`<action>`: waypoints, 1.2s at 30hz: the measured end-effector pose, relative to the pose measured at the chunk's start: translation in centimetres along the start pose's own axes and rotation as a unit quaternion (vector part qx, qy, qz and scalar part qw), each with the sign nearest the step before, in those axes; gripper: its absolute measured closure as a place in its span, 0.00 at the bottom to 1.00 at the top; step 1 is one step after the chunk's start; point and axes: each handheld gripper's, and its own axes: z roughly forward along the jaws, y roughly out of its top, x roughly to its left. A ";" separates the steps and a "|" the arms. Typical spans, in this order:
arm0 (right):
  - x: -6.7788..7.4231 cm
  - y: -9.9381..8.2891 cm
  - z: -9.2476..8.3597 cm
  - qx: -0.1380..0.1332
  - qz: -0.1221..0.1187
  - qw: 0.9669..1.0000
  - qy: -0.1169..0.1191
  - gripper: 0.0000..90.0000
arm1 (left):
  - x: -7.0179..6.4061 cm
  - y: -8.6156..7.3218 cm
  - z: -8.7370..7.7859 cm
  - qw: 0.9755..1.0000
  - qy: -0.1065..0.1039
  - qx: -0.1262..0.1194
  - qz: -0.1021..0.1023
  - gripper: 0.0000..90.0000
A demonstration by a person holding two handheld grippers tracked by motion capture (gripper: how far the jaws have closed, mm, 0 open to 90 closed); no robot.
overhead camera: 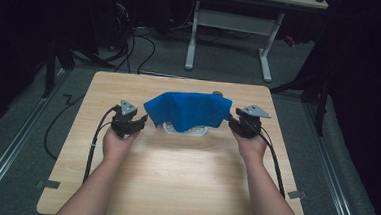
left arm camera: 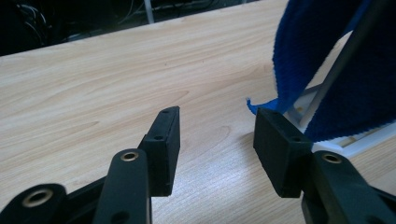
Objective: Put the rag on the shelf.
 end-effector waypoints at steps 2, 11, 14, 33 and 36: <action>-0.1 -0.3 -0.4 -0.010 0.000 1.000 -0.002 0.63 | 0.1 -0.2 -0.3 1.000 0.000 -0.003 -0.006 0.58; -0.1 -0.7 -1.1 -0.005 -0.002 1.000 0.002 0.61 | 0.4 -1.1 -1.1 1.000 -0.001 -0.005 -0.014 0.58; 0.0 -0.6 -1.5 -0.008 -0.007 1.000 0.000 0.61 | 0.4 -1.3 -1.5 1.000 0.001 -0.005 -0.010 0.58; -0.9 -1.9 -4.5 -0.007 -0.008 1.000 -0.029 0.55 | -0.2 -2.5 -4.0 1.000 -0.016 -0.012 -0.002 0.57; -0.4 -2.0 -4.9 -0.007 -0.022 1.000 -0.021 0.54 | -0.6 -2.6 -4.5 1.000 -0.021 -0.014 0.002 0.57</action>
